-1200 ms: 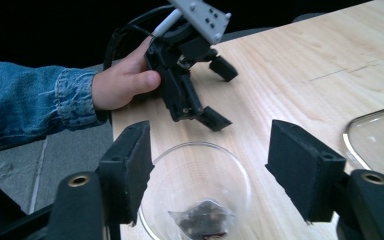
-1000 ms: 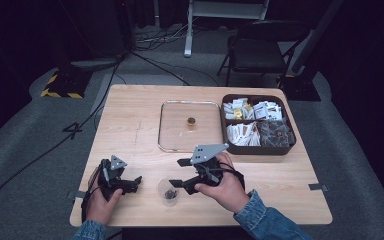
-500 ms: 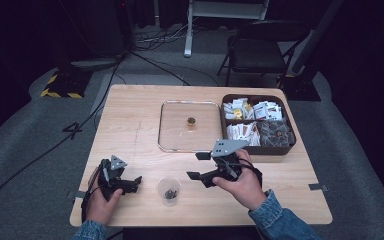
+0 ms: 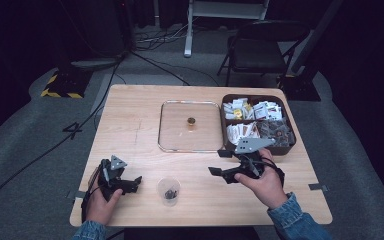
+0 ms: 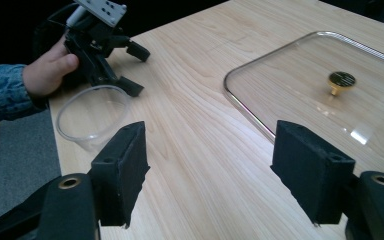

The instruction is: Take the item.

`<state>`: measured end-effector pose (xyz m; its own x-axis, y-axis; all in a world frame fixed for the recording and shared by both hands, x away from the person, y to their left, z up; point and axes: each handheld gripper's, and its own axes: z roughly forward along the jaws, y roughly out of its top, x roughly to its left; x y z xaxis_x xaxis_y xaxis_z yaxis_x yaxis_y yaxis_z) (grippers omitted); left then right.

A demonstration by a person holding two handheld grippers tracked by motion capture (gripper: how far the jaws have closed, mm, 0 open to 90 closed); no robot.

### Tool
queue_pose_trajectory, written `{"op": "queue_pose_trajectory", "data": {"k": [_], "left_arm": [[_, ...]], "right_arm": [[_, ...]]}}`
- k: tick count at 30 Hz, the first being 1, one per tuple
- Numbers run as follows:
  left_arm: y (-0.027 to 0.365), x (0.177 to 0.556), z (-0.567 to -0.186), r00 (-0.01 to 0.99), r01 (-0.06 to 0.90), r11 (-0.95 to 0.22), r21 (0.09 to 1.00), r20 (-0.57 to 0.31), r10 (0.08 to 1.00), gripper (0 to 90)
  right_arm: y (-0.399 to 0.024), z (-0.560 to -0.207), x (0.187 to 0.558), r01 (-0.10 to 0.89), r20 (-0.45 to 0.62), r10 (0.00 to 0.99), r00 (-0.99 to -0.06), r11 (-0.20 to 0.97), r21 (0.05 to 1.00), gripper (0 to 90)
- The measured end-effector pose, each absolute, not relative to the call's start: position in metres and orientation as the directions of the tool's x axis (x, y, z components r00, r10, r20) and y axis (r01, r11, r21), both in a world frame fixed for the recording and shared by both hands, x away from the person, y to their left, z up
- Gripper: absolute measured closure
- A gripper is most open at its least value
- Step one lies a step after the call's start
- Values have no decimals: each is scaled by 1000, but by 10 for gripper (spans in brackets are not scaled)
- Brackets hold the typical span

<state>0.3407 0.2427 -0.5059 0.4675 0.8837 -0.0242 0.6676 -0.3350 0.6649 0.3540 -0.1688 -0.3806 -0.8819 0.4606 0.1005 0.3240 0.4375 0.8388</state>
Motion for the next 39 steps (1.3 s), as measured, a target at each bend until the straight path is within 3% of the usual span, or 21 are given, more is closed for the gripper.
{"op": "queue_pose_trajectory", "data": {"k": [10,25,39], "left_arm": [[243,341,-506,467,668,-334,665,-25,884,2],[243,341,-506,467,668,-334,665,-25,884,2],[243,341,-506,467,668,-334,665,-25,884,2]], "right_arm": [[-203,-391,359,374,106,537,-837,419,827,285],[-240,-440,370,430,88,617,-782,432,793,255],[-252,-480,372,465,96,639,-764,441,768,229]]}}
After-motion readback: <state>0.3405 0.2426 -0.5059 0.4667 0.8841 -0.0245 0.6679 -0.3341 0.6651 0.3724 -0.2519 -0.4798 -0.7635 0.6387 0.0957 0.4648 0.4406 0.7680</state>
